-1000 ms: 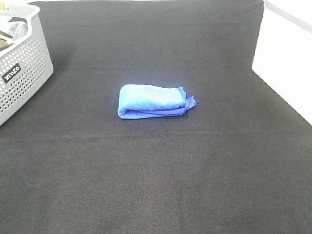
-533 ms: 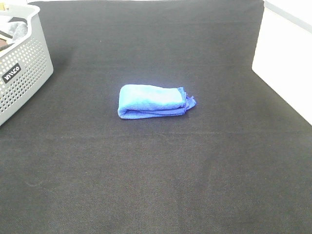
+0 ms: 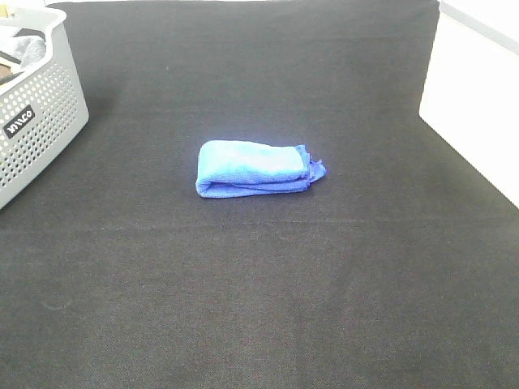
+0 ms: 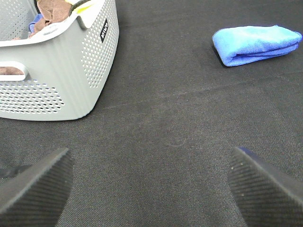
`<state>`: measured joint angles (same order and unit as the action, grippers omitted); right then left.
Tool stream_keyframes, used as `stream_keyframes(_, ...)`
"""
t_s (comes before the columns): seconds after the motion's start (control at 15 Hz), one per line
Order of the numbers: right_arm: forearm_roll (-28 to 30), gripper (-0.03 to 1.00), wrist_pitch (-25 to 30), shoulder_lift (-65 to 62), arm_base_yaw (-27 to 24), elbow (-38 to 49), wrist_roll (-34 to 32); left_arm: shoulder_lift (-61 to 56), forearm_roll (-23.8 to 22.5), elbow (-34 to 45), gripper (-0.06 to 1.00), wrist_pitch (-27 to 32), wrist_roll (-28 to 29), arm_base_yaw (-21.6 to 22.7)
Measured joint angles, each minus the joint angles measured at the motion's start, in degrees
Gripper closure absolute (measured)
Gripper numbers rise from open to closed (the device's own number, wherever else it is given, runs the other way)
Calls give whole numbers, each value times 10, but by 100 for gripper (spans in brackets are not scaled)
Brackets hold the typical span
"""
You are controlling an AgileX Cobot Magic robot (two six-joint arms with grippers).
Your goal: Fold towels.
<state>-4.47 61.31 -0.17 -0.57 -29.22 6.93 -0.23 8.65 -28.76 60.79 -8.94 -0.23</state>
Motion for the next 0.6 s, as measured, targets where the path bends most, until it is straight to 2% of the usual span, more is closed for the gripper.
stream_keyframes(0.6,0,15,0,0,0,0,0,0,0,0,10,0,0,0)
